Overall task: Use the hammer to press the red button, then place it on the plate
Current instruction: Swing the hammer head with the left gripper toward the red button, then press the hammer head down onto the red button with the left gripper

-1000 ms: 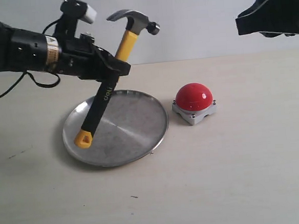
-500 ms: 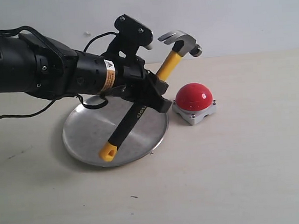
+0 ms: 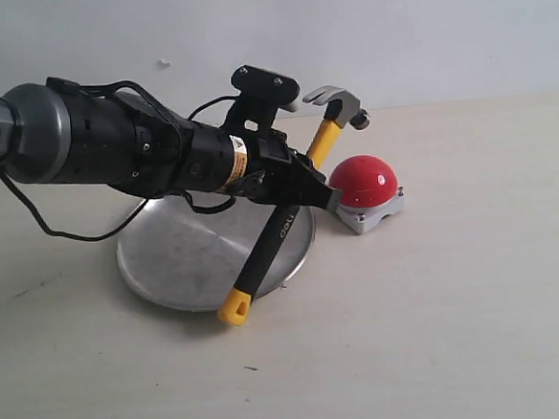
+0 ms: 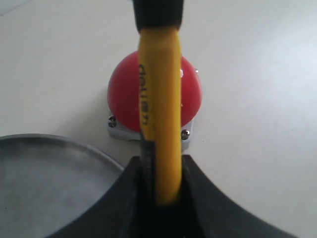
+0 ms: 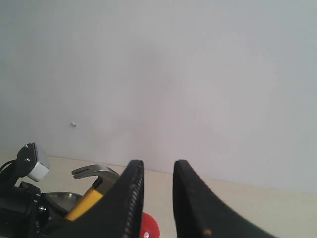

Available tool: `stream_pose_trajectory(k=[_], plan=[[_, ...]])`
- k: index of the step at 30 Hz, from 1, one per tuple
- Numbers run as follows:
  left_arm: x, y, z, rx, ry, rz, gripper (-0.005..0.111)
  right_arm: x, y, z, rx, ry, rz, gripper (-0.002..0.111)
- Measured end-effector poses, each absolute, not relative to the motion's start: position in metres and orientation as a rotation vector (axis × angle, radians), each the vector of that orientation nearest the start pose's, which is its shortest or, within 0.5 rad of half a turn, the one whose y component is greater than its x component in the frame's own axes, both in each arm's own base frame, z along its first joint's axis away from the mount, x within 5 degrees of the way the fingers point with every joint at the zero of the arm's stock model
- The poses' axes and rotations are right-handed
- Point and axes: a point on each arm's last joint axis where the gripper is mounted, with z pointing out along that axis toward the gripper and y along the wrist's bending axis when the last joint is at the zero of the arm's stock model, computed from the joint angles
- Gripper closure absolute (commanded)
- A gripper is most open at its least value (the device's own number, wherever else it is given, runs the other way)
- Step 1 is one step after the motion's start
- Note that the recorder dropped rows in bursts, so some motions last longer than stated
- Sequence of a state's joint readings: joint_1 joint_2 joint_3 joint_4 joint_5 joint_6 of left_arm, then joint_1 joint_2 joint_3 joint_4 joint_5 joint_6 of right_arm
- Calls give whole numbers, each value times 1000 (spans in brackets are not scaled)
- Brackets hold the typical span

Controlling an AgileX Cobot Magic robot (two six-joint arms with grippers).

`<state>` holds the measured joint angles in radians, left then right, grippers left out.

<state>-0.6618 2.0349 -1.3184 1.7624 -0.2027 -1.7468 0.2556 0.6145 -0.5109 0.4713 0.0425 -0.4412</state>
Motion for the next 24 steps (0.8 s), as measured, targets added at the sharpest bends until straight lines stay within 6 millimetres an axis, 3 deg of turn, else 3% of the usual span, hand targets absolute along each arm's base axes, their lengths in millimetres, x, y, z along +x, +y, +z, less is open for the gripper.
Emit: stream_pose_trajectory(k=[24], plan=[[342, -289, 169, 836, 2135, -567, 107, 128, 36, 329, -204, 1636, 245, 87]])
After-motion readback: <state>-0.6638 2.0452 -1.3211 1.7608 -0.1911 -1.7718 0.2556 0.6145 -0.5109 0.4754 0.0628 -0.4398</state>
